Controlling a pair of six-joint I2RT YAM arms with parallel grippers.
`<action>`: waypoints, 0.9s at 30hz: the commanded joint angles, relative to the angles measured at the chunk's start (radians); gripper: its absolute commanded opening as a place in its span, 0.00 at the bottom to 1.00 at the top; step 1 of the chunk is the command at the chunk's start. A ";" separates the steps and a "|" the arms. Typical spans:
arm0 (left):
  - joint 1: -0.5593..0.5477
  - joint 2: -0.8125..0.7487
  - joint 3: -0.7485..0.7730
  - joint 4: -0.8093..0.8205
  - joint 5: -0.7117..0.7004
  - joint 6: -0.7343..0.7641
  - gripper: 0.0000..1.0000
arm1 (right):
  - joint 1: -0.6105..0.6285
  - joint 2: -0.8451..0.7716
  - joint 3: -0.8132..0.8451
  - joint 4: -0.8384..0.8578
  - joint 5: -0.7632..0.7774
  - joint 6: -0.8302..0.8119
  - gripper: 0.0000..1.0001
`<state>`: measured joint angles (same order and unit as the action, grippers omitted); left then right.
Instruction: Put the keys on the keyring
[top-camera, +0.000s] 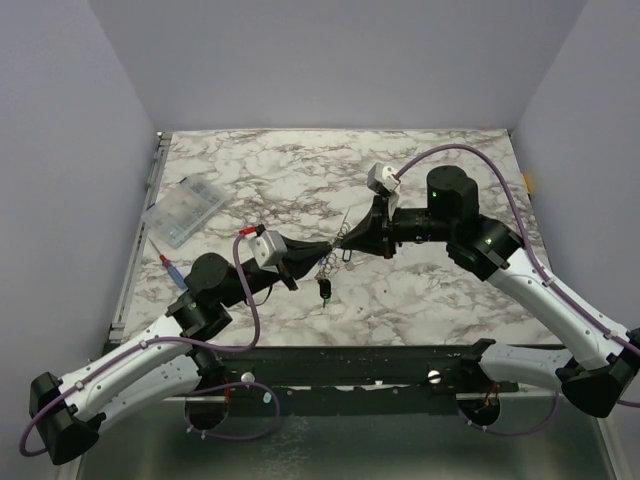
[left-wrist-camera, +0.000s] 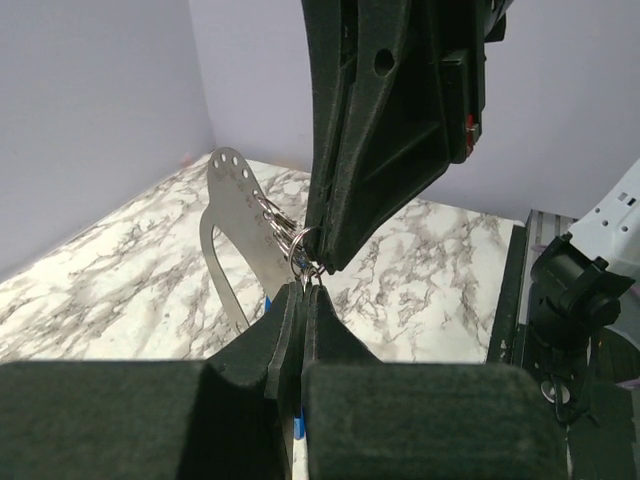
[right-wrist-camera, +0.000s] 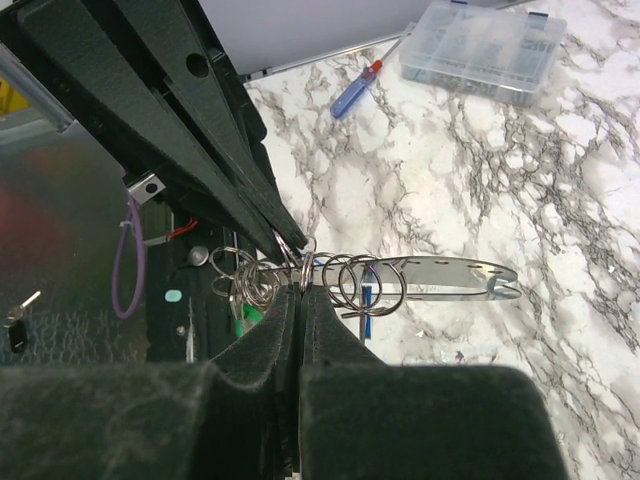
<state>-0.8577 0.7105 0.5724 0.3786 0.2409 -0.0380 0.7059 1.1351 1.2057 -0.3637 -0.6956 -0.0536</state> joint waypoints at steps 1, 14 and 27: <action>0.004 -0.003 0.026 -0.038 0.092 0.046 0.00 | -0.005 -0.016 0.032 -0.001 -0.015 -0.007 0.01; 0.003 -0.110 0.008 -0.231 0.305 0.369 0.19 | -0.005 -0.018 0.041 0.000 0.025 0.034 0.01; 0.003 -0.112 0.028 -0.294 0.328 0.450 0.43 | -0.004 -0.017 0.048 -0.005 -0.037 0.034 0.01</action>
<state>-0.8532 0.6250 0.5762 0.1047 0.5781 0.3744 0.7029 1.1339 1.2098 -0.3801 -0.6975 -0.0193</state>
